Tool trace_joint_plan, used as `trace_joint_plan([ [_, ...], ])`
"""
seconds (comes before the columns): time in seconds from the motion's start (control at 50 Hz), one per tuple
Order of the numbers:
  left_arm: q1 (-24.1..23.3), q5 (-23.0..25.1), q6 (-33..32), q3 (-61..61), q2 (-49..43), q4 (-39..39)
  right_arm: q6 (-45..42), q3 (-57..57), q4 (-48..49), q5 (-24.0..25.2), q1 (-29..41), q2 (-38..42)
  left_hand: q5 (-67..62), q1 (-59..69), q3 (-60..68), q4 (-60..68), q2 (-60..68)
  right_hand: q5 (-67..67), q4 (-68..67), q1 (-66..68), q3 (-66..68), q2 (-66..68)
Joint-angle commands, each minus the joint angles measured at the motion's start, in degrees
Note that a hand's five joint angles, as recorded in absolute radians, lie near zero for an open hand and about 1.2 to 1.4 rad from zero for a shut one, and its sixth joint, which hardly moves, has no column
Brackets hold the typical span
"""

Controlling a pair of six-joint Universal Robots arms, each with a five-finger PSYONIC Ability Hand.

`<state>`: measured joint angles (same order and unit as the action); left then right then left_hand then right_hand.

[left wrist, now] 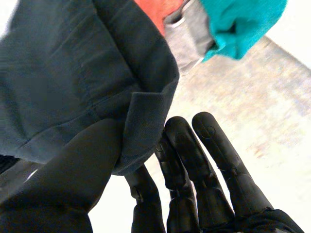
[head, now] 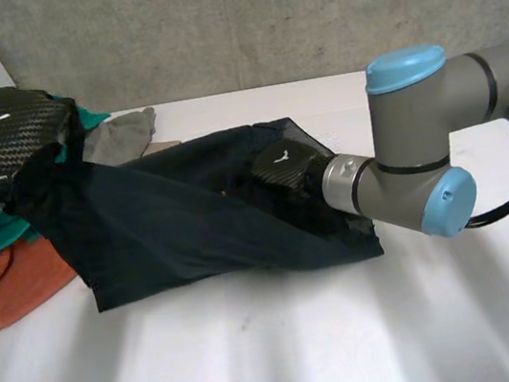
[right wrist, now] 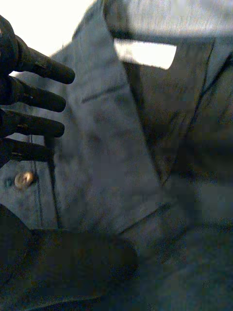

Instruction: Fold the laundry.

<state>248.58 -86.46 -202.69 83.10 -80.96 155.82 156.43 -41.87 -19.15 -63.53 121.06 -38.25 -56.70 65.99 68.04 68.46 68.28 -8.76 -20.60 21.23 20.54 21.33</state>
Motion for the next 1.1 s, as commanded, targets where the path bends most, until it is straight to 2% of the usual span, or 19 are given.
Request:
trace_joint_plan([
  [0.02,-3.0,1.8,-0.6,1.0,0.7,-2.9,8.3,2.1,1.3,3.8,2.7,4.2,-13.3,14.0,12.0,11.5,11.7,-14.9,-13.0,12.4,13.1,12.3],
  [0.08,-2.8,1.8,-1.0,1.7,0.4,-2.9,9.8,3.0,2.4,3.6,2.8,5.1,-13.3,14.0,12.0,11.5,11.7,-36.9,-35.1,34.4,35.1,34.3],
  [0.1,-2.7,1.8,-1.3,2.2,0.2,-2.9,10.6,3.5,2.9,3.7,2.6,5.3,-13.3,14.0,12.0,11.5,11.7,-61.0,-59.1,58.5,59.2,58.4],
  [0.24,-1.2,1.9,-2.6,2.6,0.3,-2.9,12.2,3.1,2.7,3.5,-0.4,0.9,-13.3,14.0,12.0,11.5,11.7,-61.2,-59.4,58.8,59.5,58.7],
  [0.32,0.3,2.3,-2.5,2.1,0.6,-2.8,8.8,-1.0,2.8,1.7,-3.0,-6.4,-13.3,14.0,12.0,11.5,11.7,-61.2,-59.4,58.8,59.5,58.7],
  [0.5,2.9,3.7,-2.4,3.0,2.0,-0.6,-0.6,-14.3,3.2,-5.5,-7.9,-31.6,-13.3,14.0,12.0,11.5,11.7,-61.2,-59.4,58.8,59.5,58.7],
  [0.54,3.2,4.1,-2.4,3.6,2.0,-0.3,-0.8,-15.8,3.2,-6.0,-8.2,-32.8,-13.3,14.0,12.0,11.5,11.7,-61.2,-59.4,58.8,59.5,58.7],
  [0.6,3.6,5.2,-2.3,4.2,2.1,0.0,-0.3,-17.6,2.6,-6.4,-8.1,-30.1,-13.3,14.0,12.0,11.5,11.7,-60.6,-58.7,58.1,58.8,58.0],
  [0.62,3.6,5.4,-2.3,4.3,2.2,0.1,-0.3,-17.6,2.4,-6.4,-7.9,-29.0,-13.3,14.0,12.0,11.5,11.7,-47.1,-45.2,44.6,45.3,44.5],
  [0.64,3.5,5.9,-2.3,4.3,2.6,0.2,-0.3,-17.2,1.6,-6.3,-7.2,-26.4,-13.3,14.0,12.0,11.5,11.7,-17.1,-15.3,14.6,15.3,14.5],
  [0.68,3.3,6.4,-2.2,4.2,3.1,0.2,-0.2,-16.1,0.9,-6.1,-6.5,-23.5,-13.3,14.0,12.0,11.5,11.7,-8.4,-6.6,6.0,6.6,5.9],
  [0.76,2.5,7.4,-1.7,4.2,4.3,0.2,1.2,-11.8,-0.8,-5.0,-4.5,-15.3,-13.3,14.0,12.0,11.5,11.7,-4.5,-2.7,2.1,2.8,2.0],
  [0.82,2.1,7.7,-1.6,4.2,4.8,0.3,5.9,-7.4,-2.2,-2.1,-3.4,-9.0,-13.3,14.0,12.0,11.5,11.7,-2.2,-0.3,-0.3,0.4,-0.4],
  [0.86,2.0,7.9,-1.6,4.3,4.8,0.6,10.0,-4.5,-3.3,0.4,-2.6,-5.0,-13.3,14.0,12.0,11.5,11.7,4.0,5.9,-6.5,-5.8,-6.6],
  [0.92,1.7,7.9,-1.7,4.4,4.5,1.3,14.6,-1.0,-4.7,3.3,-1.2,-0.4,-13.3,14.0,12.0,11.5,11.7,4.9,6.7,-7.4,-6.7,-7.5],
  [1.06,1.9,7.7,-1.8,4.3,2.3,2.2,19.6,2.1,-5.3,5.3,1.7,4.8,-13.3,14.0,12.0,11.5,11.7,3.0,4.9,-5.5,-4.8,-5.6],
  [1.1,2.0,7.7,-1.7,4.1,1.7,2.4,20.3,2.0,-5.3,5.5,2.6,5.7,-13.3,14.0,12.0,11.5,11.7,-2.3,-0.5,-0.2,0.5,-0.3],
])
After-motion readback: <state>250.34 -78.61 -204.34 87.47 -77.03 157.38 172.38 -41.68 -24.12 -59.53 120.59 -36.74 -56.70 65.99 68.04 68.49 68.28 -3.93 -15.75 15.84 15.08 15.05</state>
